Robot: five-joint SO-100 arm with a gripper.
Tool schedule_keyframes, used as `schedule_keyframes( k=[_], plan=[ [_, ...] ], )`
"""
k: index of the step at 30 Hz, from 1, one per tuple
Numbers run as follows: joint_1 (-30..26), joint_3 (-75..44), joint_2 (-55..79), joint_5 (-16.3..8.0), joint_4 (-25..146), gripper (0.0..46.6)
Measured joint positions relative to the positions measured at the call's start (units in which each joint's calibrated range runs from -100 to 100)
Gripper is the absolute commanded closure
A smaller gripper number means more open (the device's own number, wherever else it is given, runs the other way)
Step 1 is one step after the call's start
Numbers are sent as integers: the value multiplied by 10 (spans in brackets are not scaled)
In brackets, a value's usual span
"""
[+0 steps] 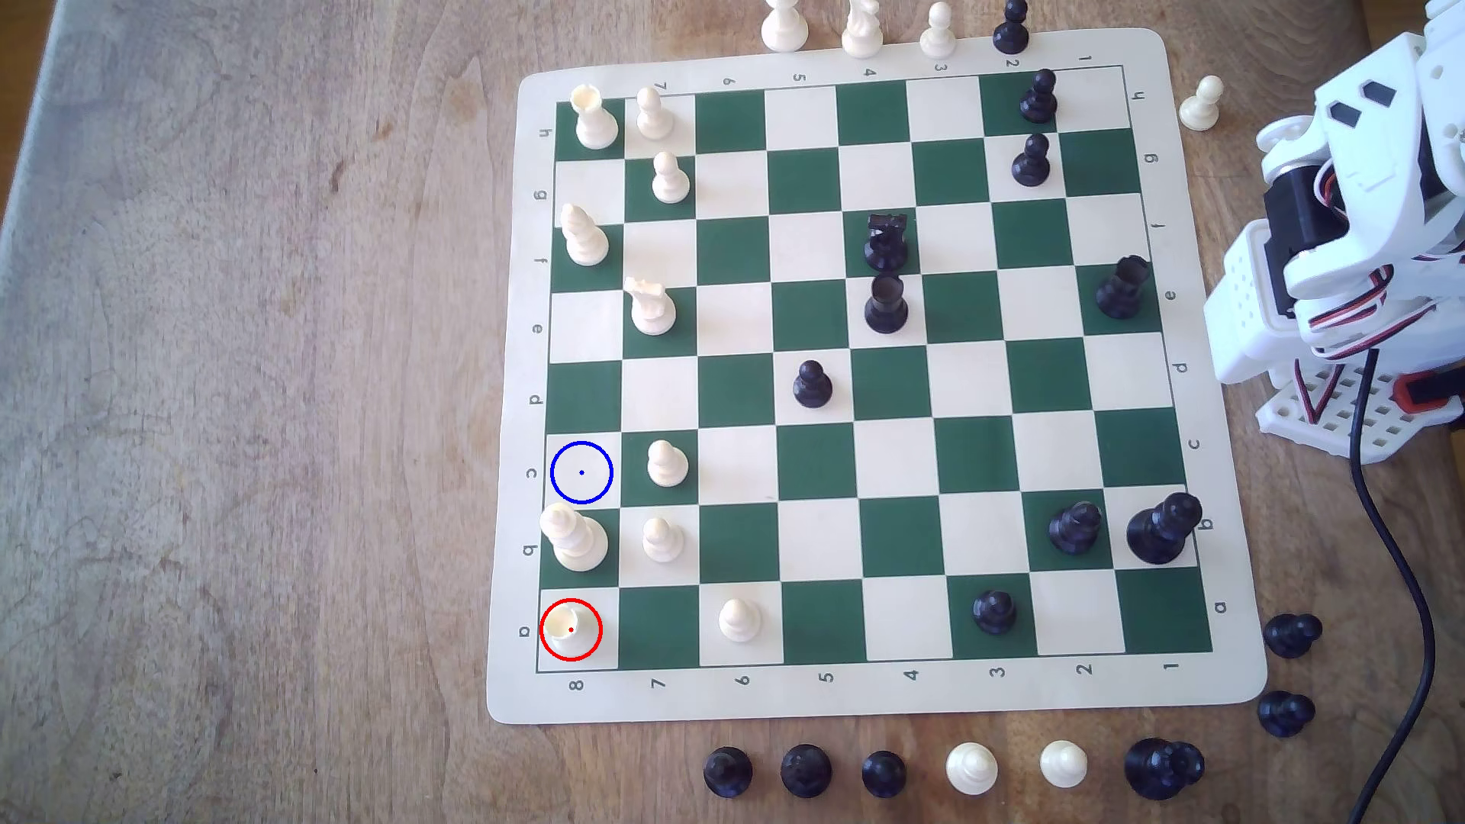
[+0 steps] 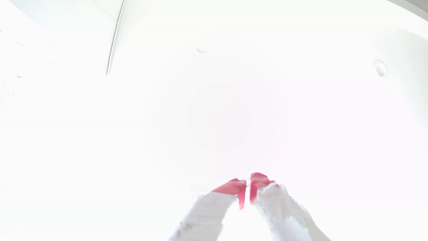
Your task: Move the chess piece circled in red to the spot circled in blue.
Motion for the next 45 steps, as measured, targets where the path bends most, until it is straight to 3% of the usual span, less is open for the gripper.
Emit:
schedule_keyframes(
  k=[9,20,29,32,35,38,41,45],
  plan=[
    [-21,0,0,9,22,464],
    [-18,-29,1,7,492,464],
    [-15,-98,1,7,759,464],
    [-12,-119,2,-9,853,463],
    [1,-136,4,-28,918,419],
    [-1,-168,18,-31,994,424],
    [0,-201,61,-32,1011,464],
    [-18,-265,152,-32,1058,434]
  ],
)
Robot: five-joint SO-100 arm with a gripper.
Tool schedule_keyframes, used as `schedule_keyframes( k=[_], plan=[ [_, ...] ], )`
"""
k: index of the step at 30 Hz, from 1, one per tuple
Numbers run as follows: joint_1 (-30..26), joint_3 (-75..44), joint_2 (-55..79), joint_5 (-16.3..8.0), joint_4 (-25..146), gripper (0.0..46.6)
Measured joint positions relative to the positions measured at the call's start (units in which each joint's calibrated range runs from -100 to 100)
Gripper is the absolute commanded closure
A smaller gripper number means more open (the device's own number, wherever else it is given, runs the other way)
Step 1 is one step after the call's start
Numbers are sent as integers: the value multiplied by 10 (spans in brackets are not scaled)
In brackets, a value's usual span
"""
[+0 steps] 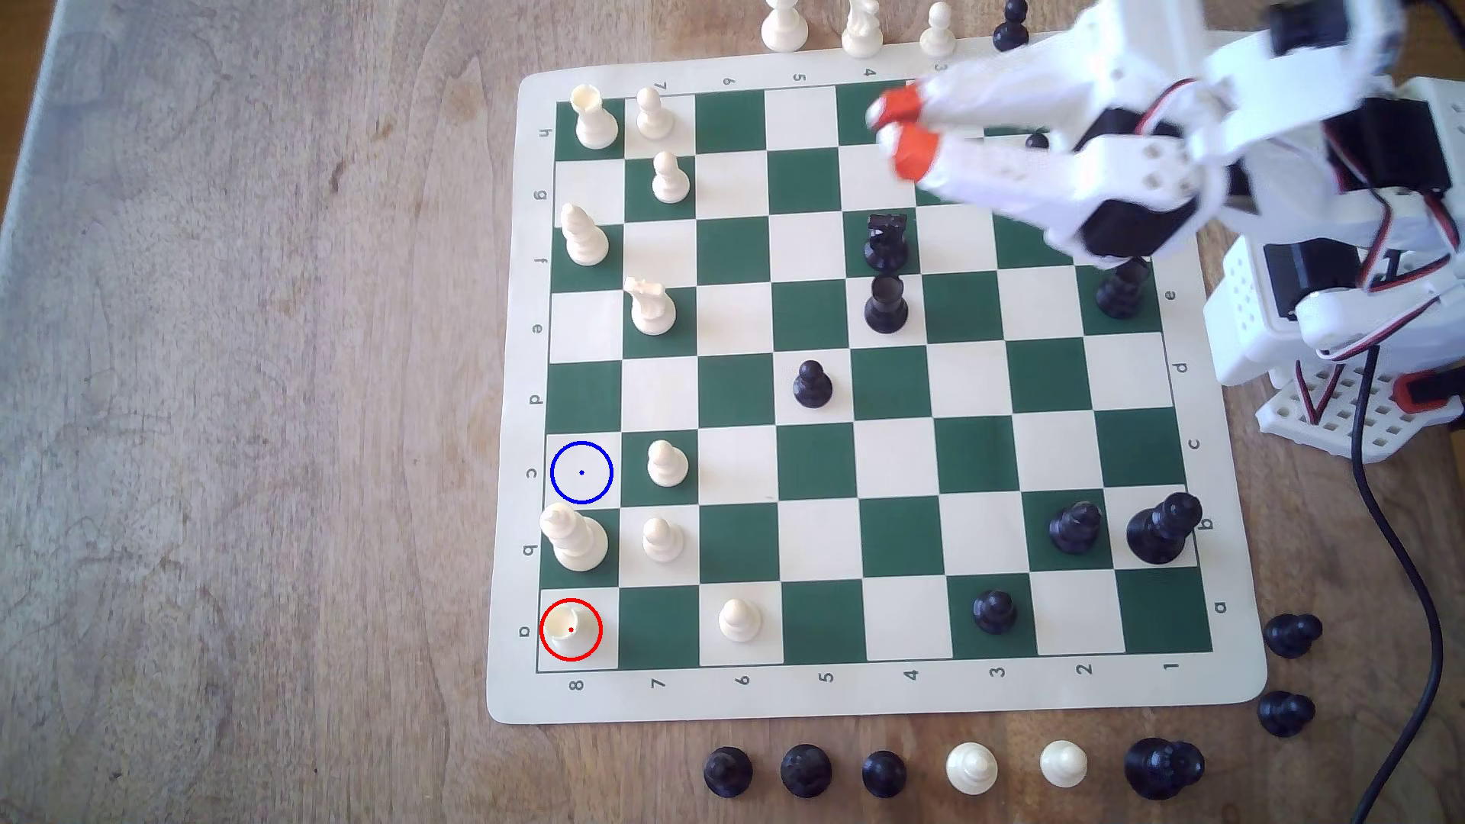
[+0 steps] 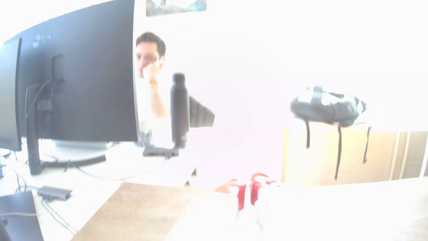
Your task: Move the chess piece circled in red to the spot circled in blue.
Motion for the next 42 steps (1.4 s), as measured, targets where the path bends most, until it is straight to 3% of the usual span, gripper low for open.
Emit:
schedule_keyframes(
  k=[5,11,19,27,42],
  plan=[
    [-30,-107,142,33,76,424],
    [-75,-239,282,41,176,410],
    [-117,-446,507,12,247,402],
    [-147,-577,671,0,253,393],
    [-158,-709,855,-21,296,392]
  ],
)
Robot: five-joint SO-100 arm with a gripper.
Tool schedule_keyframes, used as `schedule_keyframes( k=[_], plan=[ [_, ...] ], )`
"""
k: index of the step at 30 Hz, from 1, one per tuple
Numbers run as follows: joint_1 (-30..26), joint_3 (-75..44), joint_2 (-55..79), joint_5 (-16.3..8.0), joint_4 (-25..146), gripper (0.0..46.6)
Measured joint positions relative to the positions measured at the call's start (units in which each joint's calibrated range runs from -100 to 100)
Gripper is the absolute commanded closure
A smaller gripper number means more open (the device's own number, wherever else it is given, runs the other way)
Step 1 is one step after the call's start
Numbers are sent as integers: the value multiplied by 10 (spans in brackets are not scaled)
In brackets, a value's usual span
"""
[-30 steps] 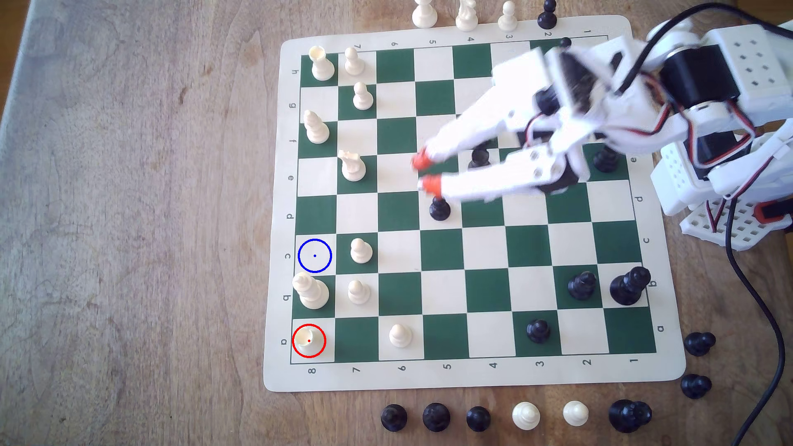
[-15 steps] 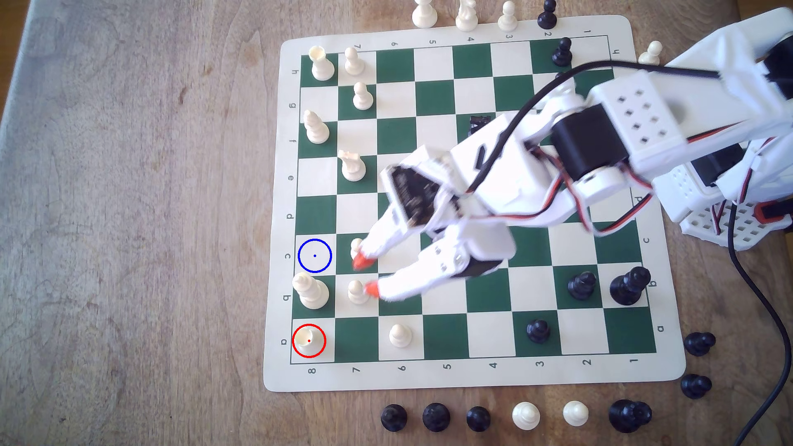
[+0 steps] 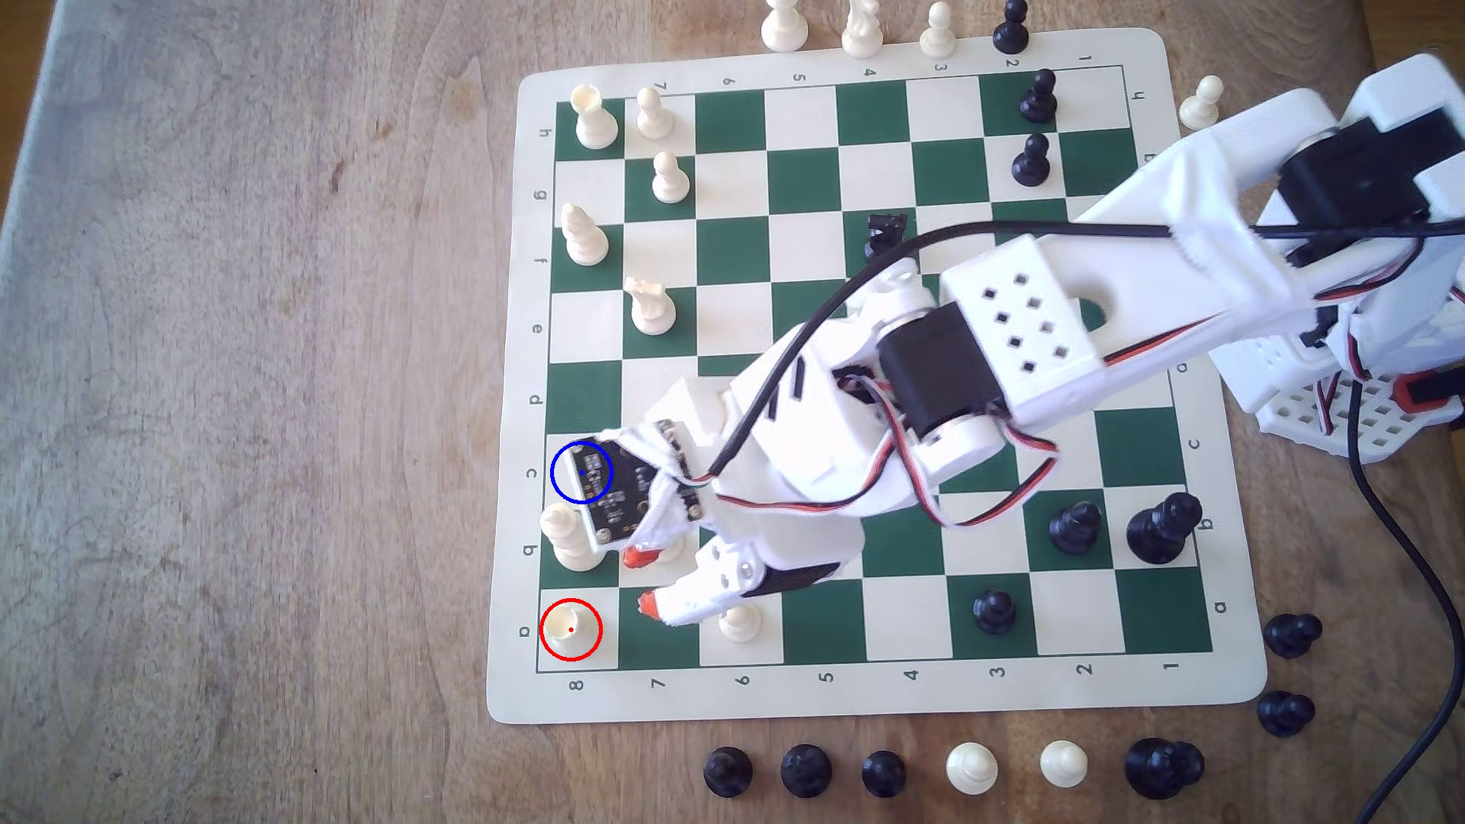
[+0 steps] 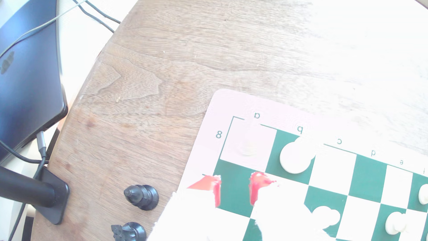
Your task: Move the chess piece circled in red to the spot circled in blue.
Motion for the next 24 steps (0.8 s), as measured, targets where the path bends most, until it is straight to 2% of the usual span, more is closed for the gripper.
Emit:
schedule_keyframes(
  k=[6,15,24],
  plan=[
    [5,-83,89,-7,33,369],
    [18,-241,209,-15,93,368],
    [17,-449,338,-29,190,360]
  ],
)
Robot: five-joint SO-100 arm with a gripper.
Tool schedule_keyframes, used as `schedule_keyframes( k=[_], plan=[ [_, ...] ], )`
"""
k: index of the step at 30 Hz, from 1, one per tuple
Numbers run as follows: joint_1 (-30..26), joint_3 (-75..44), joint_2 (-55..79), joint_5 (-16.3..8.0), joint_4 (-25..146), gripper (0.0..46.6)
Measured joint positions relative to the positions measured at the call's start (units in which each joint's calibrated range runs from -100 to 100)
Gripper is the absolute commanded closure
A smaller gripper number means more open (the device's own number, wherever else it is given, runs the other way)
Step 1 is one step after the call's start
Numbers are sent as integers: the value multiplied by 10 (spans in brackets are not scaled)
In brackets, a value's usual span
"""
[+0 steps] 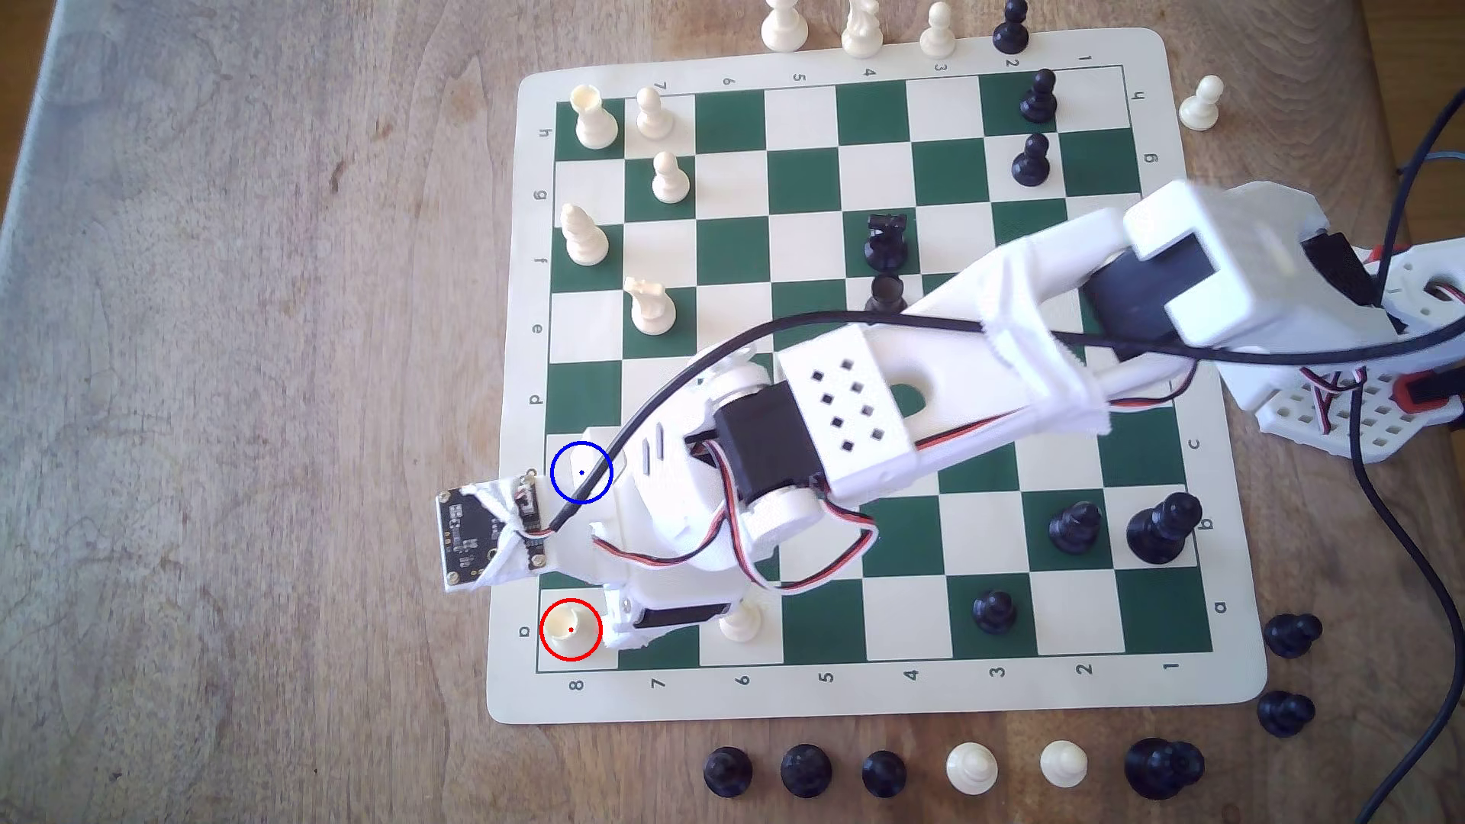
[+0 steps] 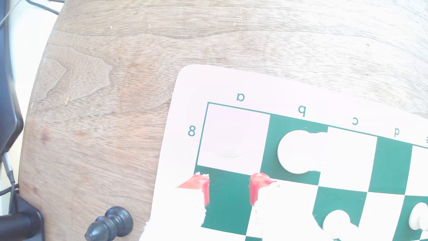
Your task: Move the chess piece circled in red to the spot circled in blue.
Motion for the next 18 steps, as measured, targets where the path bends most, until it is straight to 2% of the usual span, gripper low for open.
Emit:
schedule_keyframes(
  k=[1,4,5,8,11,18],
  plan=[
    [0,-69,44,0,28,358],
    [-1,-161,100,-1,72,356],
    [-4,-266,166,-1,118,356],
    [-8,-389,239,-3,155,356],
    [-9,-440,244,-4,160,356],
    [-9,-442,245,-4,160,352]
  ],
)
